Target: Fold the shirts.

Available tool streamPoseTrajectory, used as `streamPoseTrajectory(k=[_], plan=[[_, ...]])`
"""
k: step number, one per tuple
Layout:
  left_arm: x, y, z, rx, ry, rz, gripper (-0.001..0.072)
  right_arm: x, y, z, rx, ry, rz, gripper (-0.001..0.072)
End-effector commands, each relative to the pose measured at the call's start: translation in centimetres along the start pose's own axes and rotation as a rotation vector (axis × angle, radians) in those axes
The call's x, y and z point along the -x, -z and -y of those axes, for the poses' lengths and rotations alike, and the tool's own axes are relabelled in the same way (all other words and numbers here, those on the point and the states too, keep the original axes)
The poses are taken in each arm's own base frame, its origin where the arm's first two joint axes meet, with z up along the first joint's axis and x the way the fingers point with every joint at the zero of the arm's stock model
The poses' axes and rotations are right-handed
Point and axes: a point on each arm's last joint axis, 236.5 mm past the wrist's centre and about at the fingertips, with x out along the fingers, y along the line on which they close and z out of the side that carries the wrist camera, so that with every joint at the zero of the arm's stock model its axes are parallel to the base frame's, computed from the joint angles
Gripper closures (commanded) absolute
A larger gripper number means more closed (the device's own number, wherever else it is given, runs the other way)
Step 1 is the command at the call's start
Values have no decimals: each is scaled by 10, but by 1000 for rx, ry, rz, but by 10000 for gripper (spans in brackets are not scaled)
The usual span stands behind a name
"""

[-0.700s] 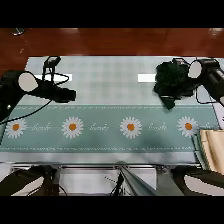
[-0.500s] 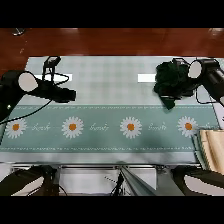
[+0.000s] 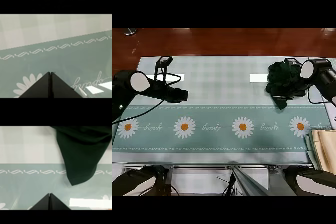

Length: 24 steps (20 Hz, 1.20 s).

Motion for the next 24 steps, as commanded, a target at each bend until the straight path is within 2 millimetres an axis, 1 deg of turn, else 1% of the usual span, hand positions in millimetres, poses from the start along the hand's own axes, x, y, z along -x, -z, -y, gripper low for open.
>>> streamPoseTrajectory(k=[1, 3, 4, 7, 8, 9, 10, 11, 12, 13, 14, 15, 17, 18, 19, 20, 22, 24], plan=[[0, 0, 0, 0, -1, 0, 672, 0, 0, 0, -1, 0, -1, 689], [0, 0, 0, 0, -1, 0, 672, 0, -3, 0, -1, -2, 11, 689], [0, -5, 0, 0, 0, 21, 672, 0, -9, -2, -1, -7, 38, 689], [3, -37, 1, 0, 6, 158, 672, 2, -31, -2, 7, -10, 130, 689], [4, -47, 2, 0, 8, 202, 667, 4, -46, 3, 30, 14, 197, 689], [7, -63, 0, -5, 2, 269, 546, 8, -64, 10, 51, 51, 271, 683], [10, -78, -3, -15, -10, 330, 211, 16, -84, 19, 56, 92, 360, 493], [13, -91, -5, -24, -19, 387, 6, 24, -104, 26, 55, 125, 451, 142], [16, -102, -7, -25, -24, 435, 2, 32, -122, 34, 52, 150, 531, 84], [17, -110, -10, -20, -27, 466, 3, 38, -137, 44, 29, 162, 593, 87], [15, -114, -14, -11, -31, 478, 3, 39, -149, 59, -36, 158, 633, 89], [12, -114, -18, -5, -35, 475, 4, 35, -158, 76, -110, 151, 647, 89], [-1, -111, -23, 4, -43, 446, 3, 18, -170, 114, -205, 164, 623, 89], [-7, -109, -24, 5, -45, 431, 3, 5, -175, 129, -225, 173, 598, 89], [-14, -107, -26, 8, -47, 415, 4, -9, -177, 140, -235, 174, 561, 89], [-21, -105, -27, 10, -49, 399, 3, -24, -179, 145, -241, 165, 523, 89], [-29, -101, -29, 13, -51, 375, 3, -55, -177, 146, -233, 136, 437, 89], [-32, -98, -30, 14, -53, 358, 4, -81, -167, 147, -203, 147, 343, 89]])
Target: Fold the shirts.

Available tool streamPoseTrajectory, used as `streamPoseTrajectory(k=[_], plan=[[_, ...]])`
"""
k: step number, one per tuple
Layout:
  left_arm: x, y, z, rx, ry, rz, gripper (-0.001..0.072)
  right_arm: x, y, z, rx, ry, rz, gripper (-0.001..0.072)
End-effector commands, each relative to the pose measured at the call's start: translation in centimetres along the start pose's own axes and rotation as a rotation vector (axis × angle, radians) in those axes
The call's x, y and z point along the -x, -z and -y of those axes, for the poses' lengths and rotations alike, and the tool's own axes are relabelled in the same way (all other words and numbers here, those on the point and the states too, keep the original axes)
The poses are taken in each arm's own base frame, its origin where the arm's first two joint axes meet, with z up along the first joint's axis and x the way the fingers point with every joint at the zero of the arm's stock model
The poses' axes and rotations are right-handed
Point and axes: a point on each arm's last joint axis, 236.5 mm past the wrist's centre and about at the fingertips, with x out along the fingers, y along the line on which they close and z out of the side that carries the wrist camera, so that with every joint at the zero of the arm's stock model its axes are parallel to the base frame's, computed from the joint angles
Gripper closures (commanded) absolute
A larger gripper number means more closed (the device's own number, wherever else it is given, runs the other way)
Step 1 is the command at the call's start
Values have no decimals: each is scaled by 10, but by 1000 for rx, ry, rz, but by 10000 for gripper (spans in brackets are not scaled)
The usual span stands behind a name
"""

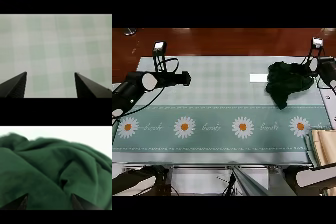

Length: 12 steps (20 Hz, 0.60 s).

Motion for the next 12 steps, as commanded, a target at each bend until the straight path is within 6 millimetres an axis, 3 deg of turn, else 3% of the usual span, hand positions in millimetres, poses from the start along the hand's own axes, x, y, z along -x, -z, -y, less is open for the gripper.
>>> streamPoseTrajectory(k=[1, 3, 4, 6, 7, 8, 10, 12], plan=[[-6, 10, -2, 2, -5, -38, 4, -37, 35, 8, 20, 8, -165, 89], [-5, 27, -4, 1, -9, -111, 4, -43, 54, 10, 21, 23, -249, 102], [-2, 40, -7, 7, -15, -171, 4, -43, 62, 10, 27, 20, -286, 206], [8, 57, -16, 19, -30, -268, 4, -38, 71, -4, 45, -42, -329, 660], [14, 57, -22, 22, -38, -281, 3, -30, 64, -14, 58, -88, -313, 688], [21, 52, -26, 17, -41, -268, 4, -18, 49, -21, 67, -122, -274, 689], [43, 43, -37, 33, -55, -242, 4, 24, -5, -33, 49, -172, -121, 689], [70, 49, -40, 45, -62, -263, 4, 92, -74, -46, 44, -239, 83, 689]])
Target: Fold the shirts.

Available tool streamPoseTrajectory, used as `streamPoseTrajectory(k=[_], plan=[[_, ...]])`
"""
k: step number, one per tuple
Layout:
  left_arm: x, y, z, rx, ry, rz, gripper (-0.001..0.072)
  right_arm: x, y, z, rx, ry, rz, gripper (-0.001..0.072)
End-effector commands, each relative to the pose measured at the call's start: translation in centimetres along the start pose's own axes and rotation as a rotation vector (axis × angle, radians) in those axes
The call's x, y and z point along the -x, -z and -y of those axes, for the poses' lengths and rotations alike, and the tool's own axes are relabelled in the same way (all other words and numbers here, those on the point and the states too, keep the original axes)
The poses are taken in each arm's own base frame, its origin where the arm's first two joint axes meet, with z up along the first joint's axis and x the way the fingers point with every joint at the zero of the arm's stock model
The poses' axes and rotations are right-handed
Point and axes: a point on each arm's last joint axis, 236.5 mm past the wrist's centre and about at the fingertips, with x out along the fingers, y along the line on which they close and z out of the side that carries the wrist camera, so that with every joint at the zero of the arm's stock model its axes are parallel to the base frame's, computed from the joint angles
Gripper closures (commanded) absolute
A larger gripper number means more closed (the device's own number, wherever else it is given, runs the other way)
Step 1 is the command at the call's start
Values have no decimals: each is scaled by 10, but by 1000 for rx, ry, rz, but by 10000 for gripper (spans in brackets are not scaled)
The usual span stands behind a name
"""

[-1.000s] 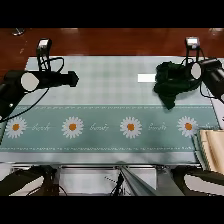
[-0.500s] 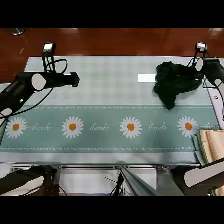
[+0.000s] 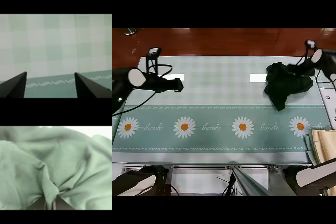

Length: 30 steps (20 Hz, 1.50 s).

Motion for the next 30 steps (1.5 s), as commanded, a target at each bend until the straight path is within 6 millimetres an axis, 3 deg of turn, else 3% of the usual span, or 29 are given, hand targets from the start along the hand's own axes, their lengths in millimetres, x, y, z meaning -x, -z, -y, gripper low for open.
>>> streamPoseTrajectory(k=[1, 2, 4, 6, 8, 10, 13, 16, 19, 22, 26, 30], plan=[[37, 27, -9, 12, -10, -59, 4, 118, -85, -41, 38, -143, 304, 689], [44, 38, -7, 16, -4, -60, 3, 169, -107, -54, 54, -193, 410, 689], [55, 57, 0, 59, 28, -33, 3, 272, -130, -84, 112, -305, 595, 689], [62, 71, 11, 88, 79, 6, 3, 370, -135, -103, 173, -373, 769, 689], [66, 82, 17, 109, 112, 24, 3, 451, -128, -110, 220, -391, 914, 689], [65, 88, 18, 114, 117, 19, 4, 514, -109, -117, 275, -410, 1028, 689], [65, 76, 19, 122, 124, 69, 4, 555, -67, -131, 348, -454, 1032, 689], [67, 69, 26, 147, 156, 95, 3, 557, -9, -163, 481, -591, 890, 689], [66, 68, 31, 164, 179, 90, 3, 526, 37, -190, 494, -786, 686, 689], [65, 68, 31, 165, 179, 89, 3, 454, 83, -225, 476, -928, 415, 690], [65, 68, 31, 165, 179, 89, 3, 347, 172, -301, 470, -991, 119, 690], [65, 69, 31, 165, 179, 86, 3, 267, 236, -368, 390, -989, -56, 689]])
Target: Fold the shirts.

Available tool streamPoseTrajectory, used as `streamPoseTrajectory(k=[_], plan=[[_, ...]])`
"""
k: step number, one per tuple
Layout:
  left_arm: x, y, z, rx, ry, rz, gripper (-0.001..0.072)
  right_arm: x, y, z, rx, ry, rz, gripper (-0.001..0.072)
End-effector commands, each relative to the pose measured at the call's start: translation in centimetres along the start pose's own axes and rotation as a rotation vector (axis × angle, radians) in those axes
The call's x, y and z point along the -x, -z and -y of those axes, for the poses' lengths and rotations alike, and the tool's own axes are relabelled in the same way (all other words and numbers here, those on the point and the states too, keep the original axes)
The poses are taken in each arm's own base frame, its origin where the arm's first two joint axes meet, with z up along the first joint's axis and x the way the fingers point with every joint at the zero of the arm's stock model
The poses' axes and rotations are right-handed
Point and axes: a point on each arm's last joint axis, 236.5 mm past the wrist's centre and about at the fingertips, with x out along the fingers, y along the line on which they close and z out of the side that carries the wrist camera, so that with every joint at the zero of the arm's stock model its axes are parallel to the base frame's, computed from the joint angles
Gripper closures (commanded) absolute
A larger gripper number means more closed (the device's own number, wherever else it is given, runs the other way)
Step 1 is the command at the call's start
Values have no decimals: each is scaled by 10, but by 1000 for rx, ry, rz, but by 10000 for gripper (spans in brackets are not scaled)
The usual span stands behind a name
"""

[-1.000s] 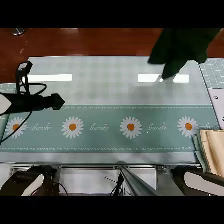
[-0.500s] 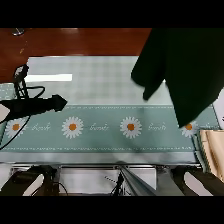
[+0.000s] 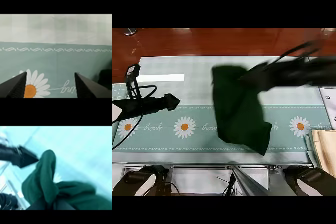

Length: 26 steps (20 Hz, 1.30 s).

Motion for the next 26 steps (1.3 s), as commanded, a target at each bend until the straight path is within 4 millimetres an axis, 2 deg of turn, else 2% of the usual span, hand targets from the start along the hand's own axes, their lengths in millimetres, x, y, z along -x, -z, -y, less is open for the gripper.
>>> streamPoseTrajectory(k=[1, 2, 3, 4, 5, 6, 8, 10, 11, 12, 13, 15, 16, 17, 19, 20, 22, 26], plan=[[0, 1, 0, 2, 0, -5, 3, -93, 60, 4, -120, -14, -110, 688], [0, 1, 0, 2, 0, -6, 3, -108, 68, 6, -153, -23, -131, 688], [0, 1, 0, 2, 0, -6, 3, -117, 73, 10, -194, -29, -145, 630], [0, 2, 0, 2, -1, -7, 3, -120, 73, 15, -237, -31, -149, 335], [0, 4, 0, 2, 0, -16, 3, -115, 67, 22, -250, -29, -148, 78], [0, 10, 0, 2, -1, -41, 3, -103, 57, 30, -251, -27, -151, 85], [2, 33, -1, -3, -5, -139, 3, -59, 23, 56, -259, -15, -144, 85], [8, 61, -2, -26, -5, -261, 3, 7, -10, 105, -274, 63, -80, 88], [10, 72, 0, -18, 7, -305, 3, 46, -17, 141, -302, 160, -28, 89], [9, 84, 8, 5, 46, -344, 3, 86, -9, 179, -331, 286, -4, 89], [5, 97, 23, 16, 124, -377, 3, 121, 6, 212, -366, 411, 3, 89], [-13, 123, 45, 80, 248, -407, 3, 172, 55, 263, -513, 598, 36, 90], [-27, 131, 45, 135, 260, -396, 3, 182, 80, 277, -592, 634, 56, 90], [-39, 134, 43, 192, 264, -379, 3, 184, 107, 286, -672, 643, 64, 90], [-53, 137, 42, 251, 270, -384, 3, 176, 150, 290, -763, 624, 24, 90], [-58, 140, 44, 262, 283, -406, 3, 169, 163, 289, -773, 611, -5, 90], [-71, 144, 46, 307, 302, -441, 3, 157, 174, 287, -795, 576, -14, 90], [-96, 125, 66, 340, 435, -371, 3, 130, 177, 281, -769, 523, -44, 90]])
